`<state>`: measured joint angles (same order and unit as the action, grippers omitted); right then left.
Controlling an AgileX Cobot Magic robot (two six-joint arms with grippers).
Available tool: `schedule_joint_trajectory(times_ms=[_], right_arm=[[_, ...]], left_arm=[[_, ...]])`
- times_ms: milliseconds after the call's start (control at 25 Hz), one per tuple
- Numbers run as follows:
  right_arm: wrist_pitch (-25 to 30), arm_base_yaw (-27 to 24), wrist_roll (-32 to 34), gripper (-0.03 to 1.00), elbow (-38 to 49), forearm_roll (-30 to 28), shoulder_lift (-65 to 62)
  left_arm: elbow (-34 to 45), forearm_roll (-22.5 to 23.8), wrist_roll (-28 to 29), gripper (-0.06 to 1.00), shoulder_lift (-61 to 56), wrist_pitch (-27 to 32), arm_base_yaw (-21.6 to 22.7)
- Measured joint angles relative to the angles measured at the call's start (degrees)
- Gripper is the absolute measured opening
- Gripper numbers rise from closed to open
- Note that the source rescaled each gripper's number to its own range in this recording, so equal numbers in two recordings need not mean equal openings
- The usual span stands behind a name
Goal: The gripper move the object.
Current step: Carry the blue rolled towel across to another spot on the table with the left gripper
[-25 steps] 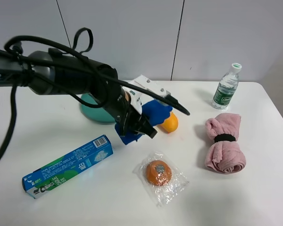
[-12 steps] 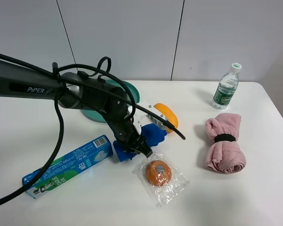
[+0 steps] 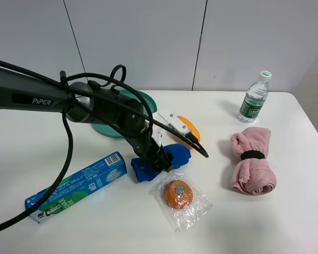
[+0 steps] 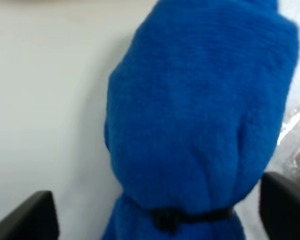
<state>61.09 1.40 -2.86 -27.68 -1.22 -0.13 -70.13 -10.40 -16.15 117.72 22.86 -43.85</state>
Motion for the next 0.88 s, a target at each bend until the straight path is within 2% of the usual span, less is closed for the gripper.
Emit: schedule_joint_trajectory(times_ms=[120,480,560,680,880], right_arm=[[0.00,0.00,0.00,1.00,0.00,0.00,0.00],[0.00,0.00,0.00,1.00,0.00,0.00,0.00],[0.00,0.00,0.00,1.00,0.00,0.00,0.00],[0.00,0.00,0.00,1.00,0.00,0.00,0.00],[0.00,0.00,0.00,1.00,0.00,0.00,0.00]], left_arm=[[0.00,0.16,-0.54,0.78,0.00,-0.51,0.00],[0.00,0.08,-0.88,0.82,0.00,0.26,0.00],[0.00,-0.66,-0.75,0.92,0.00,0.54,0.26],[0.00,-1.34,0.06,0.98,0.00,0.69,0.72],[0.00,-1.66,0.68,0.99,-1.91,2.30,1.66]])
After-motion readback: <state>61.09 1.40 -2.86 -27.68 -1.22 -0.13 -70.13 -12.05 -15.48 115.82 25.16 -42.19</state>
